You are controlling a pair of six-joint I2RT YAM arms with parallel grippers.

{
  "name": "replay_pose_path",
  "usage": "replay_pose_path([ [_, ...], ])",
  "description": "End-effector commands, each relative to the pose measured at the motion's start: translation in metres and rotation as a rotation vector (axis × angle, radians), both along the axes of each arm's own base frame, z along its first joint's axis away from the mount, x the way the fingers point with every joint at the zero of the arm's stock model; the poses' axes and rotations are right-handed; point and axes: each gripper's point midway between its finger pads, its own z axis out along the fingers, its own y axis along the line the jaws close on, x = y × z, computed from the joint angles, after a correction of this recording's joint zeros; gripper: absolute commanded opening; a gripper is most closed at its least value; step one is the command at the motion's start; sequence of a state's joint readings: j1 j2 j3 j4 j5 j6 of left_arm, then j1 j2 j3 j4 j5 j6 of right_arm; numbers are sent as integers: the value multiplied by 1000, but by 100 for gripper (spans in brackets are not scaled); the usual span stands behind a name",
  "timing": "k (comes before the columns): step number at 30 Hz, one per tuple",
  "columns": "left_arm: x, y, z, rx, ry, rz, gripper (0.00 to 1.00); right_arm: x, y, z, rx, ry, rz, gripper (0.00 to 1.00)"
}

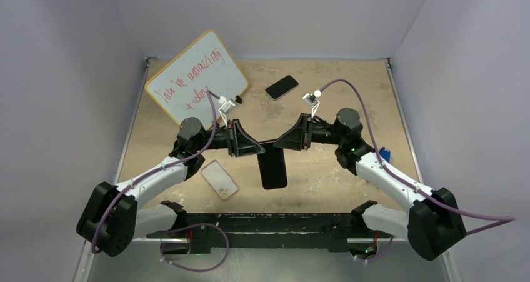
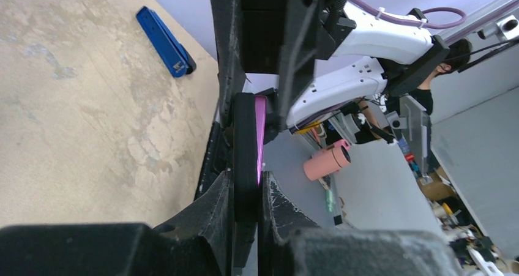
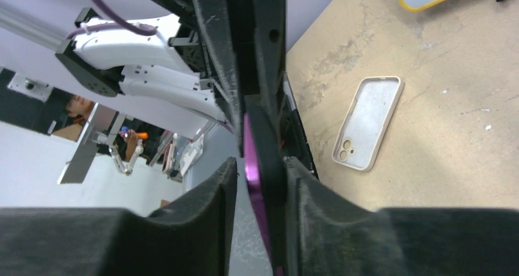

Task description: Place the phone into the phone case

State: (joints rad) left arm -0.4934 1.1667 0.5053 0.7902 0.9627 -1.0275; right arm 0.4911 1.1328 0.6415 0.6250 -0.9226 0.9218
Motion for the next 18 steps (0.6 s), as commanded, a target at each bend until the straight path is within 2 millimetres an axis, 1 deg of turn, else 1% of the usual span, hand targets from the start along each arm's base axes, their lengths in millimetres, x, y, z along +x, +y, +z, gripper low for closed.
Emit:
replay_pose_path([
  [1, 18, -3, 10, 45, -57, 55, 0, -4, 1, 23, 25, -92, 27, 27],
  [4, 30, -2, -9, 140, -30, 107, 0, 1, -2, 22, -5, -120, -23, 8],
  [5, 33, -1, -15, 171, -17, 121, 0, 4, -3, 22, -15, -133, -47, 3],
  [6, 37, 0, -22, 207, -12, 140, 0, 6, -4, 23, -24, -141, -63, 0],
  [8, 43, 3, -35, 272, 8, 163, 0, 9, -6, 23, -40, -158, -88, 0],
  [10, 45, 5, -41, 303, 17, 175, 0, 13, -8, 22, -63, -166, -114, 0],
  [12, 47, 6, -47, 323, 28, 183, 0, 15, -9, 21, -83, -171, -134, 0],
  [15, 47, 5, -49, 323, 43, 178, 0, 15, -9, 18, -91, -159, -130, 0],
  [16, 46, 4, -48, 313, 46, 173, 0, 13, -9, 18, -89, -151, -119, 2],
  [17, 44, 3, -44, 296, 49, 165, 0, 11, -8, 17, -86, -142, -107, 9],
  [18, 42, 2, -40, 272, 50, 153, 0, 9, -7, 17, -76, -136, -92, 20],
])
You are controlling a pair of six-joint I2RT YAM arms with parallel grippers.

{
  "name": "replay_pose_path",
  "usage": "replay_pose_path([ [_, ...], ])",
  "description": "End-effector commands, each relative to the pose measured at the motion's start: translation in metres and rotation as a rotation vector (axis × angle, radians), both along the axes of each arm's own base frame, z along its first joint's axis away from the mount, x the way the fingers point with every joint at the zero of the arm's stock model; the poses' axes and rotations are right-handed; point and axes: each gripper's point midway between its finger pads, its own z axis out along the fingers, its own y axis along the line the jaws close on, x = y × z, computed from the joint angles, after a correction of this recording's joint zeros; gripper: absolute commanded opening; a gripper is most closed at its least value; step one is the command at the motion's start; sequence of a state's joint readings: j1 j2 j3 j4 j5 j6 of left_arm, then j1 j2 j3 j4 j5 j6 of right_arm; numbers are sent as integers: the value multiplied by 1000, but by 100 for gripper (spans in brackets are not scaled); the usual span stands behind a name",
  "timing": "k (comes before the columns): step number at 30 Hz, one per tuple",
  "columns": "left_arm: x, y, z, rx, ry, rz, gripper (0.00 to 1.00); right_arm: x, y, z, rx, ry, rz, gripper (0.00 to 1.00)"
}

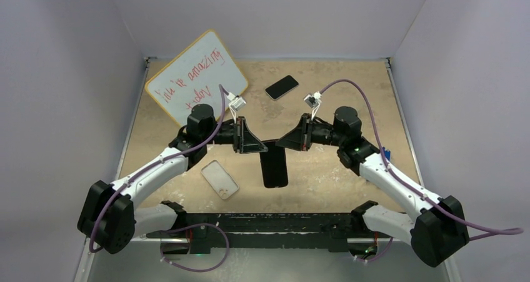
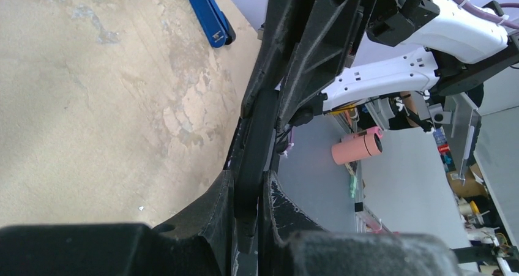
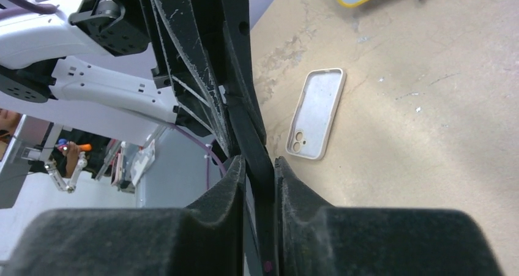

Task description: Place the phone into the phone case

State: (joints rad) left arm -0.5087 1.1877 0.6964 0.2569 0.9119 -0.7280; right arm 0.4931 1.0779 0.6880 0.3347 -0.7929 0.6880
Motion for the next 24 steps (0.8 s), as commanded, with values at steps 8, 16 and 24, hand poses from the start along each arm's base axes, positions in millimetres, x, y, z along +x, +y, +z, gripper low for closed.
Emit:
replay_pose_path([
  [8, 6, 3, 32, -150, -53, 67, 0, -17, 3, 16, 68, -3, 86, 64],
  [16, 1, 5, 51, -206, -94, 63, 0, -24, 0, -7, 27, 25, 105, 70],
  [24, 12, 5, 33, -128, -54, 107, 0, -21, 1, -7, 36, 15, 86, 25],
])
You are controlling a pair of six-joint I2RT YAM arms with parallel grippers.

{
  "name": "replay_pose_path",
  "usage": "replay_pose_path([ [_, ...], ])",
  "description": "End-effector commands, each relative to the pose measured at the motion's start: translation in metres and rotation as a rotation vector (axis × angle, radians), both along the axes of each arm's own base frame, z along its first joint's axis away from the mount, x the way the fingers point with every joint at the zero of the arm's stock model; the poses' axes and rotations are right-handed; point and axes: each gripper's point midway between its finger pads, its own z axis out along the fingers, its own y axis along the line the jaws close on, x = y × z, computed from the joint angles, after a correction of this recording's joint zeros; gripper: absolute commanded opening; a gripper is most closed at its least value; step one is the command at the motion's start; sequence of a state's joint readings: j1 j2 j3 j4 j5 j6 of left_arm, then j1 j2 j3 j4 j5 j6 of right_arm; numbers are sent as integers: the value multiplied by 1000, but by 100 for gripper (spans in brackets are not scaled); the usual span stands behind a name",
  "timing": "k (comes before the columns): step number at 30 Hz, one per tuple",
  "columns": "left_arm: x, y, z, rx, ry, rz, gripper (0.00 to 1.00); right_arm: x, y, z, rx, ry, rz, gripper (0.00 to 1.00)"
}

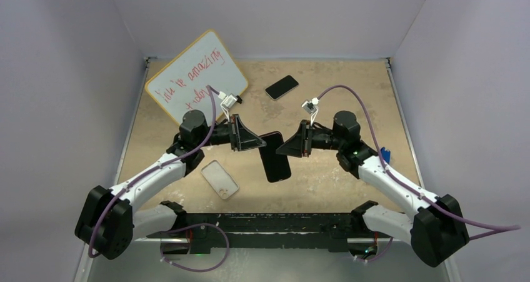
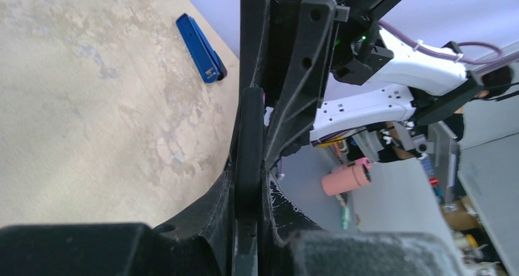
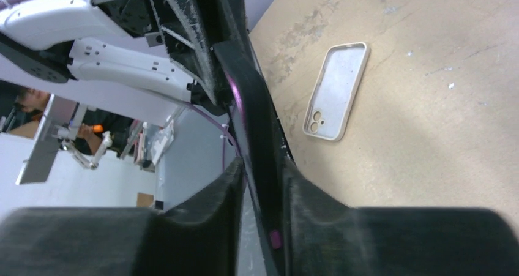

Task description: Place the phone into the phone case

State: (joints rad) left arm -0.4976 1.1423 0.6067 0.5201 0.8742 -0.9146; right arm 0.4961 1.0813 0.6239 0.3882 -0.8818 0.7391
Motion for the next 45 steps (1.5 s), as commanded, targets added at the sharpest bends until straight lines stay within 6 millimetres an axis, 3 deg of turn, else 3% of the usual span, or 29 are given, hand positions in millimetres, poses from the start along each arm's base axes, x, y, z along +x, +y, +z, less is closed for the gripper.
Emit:
replay_pose_path([
  [1, 15, 3, 0, 51, -26, 73, 0, 2, -1, 8, 10, -75, -16, 15],
  [3, 25, 6, -14, 130, -1, 120, 0, 8, -4, 9, -15, -114, -62, 0],
  [6, 31, 8, -26, 188, 45, 148, 0, 12, -7, 13, -37, -155, -107, 0],
  [12, 29, 5, -18, 157, 60, 125, 0, 15, -6, 10, -51, -158, -125, 0],
  [13, 26, 4, -16, 145, 58, 108, 0, 14, -5, 11, -47, -161, -121, 4],
  [16, 12, -1, -2, 63, 22, 20, 0, 13, -3, 18, -17, -164, -104, 32],
  [19, 0, -3, 10, 6, -23, -55, 0, 11, 1, 28, 17, -163, -80, 45],
  [31, -15, -3, 15, -14, -67, -159, 0, 21, 9, 43, 16, -198, -42, 51],
  [34, -14, -3, 13, -9, -63, -158, 0, 24, 10, 44, 7, -212, -47, 49],
  [35, -13, -3, 12, -4, -59, -151, 0, 26, 10, 44, 3, -215, -52, 44],
  [36, -10, -3, 11, 9, -64, -137, 0, 28, 10, 46, 1, -228, -59, 28],
  [39, 10, -1, -6, 114, -27, -22, 0, 34, 8, 49, -21, -251, -86, 0],
  [42, 28, 8, -30, 248, 36, 97, 0, 47, 1, 44, -95, -239, -175, 0],
  [45, 36, 12, -41, 292, 50, 142, 0, 55, -4, 30, -180, -176, -231, 0],
])
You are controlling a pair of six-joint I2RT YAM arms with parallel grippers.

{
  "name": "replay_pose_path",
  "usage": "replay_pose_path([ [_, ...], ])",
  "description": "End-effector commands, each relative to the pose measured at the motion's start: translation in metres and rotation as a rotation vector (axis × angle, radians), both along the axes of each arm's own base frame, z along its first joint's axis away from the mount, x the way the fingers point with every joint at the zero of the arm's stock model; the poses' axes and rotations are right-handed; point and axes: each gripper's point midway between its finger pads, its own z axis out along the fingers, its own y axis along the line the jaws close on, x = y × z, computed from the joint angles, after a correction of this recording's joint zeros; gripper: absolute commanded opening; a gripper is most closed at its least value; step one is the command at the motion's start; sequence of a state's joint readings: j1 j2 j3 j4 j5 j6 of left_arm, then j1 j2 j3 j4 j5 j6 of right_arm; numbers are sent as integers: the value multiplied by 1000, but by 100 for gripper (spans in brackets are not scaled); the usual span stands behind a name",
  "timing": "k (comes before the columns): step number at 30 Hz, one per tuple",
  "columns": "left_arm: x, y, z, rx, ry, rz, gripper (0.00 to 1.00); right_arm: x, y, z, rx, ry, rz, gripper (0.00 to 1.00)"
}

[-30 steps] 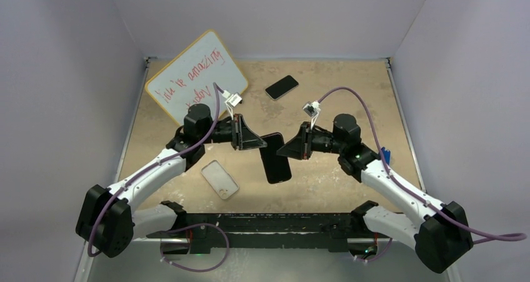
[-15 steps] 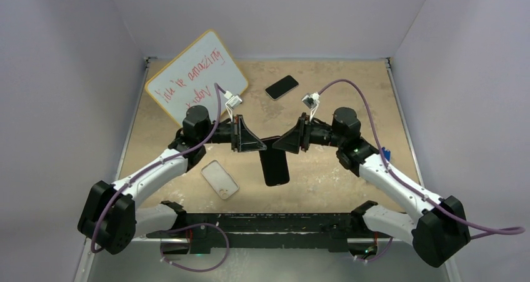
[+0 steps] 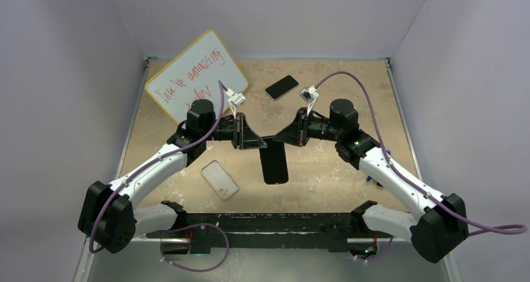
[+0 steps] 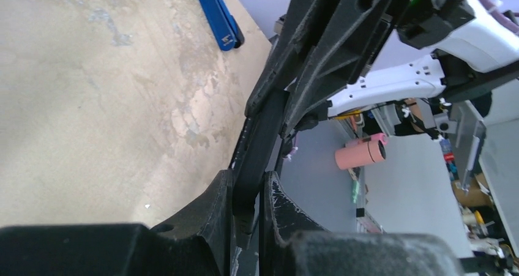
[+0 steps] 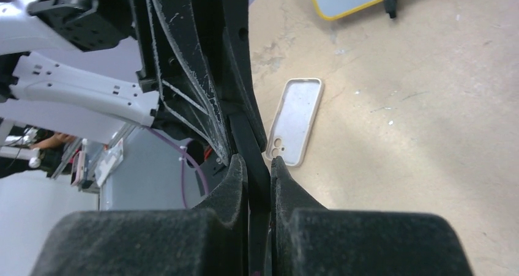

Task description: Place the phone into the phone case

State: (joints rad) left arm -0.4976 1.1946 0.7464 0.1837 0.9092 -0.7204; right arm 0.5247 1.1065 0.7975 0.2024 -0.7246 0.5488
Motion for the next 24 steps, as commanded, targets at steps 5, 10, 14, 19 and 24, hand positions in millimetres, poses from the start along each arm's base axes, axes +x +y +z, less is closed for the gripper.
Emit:
replay_pose_path([
  [5, 35, 11, -27, 149, 26, 192, 0, 26, -8, -7, -136, 20, -188, 0],
  [10, 34, 9, -22, 119, 42, 191, 0, 23, -8, -12, -162, 64, -199, 7],
  [14, 26, 2, -12, 29, 55, 142, 0, 6, -2, -18, -124, 137, -121, 27],
  [19, 17, -2, 7, -90, 35, 87, 0, -4, 0, -26, -89, 145, -79, 41],
  [24, 9, -2, 23, -160, 1, 55, 0, -14, 1, -36, -72, 126, -18, 46],
])
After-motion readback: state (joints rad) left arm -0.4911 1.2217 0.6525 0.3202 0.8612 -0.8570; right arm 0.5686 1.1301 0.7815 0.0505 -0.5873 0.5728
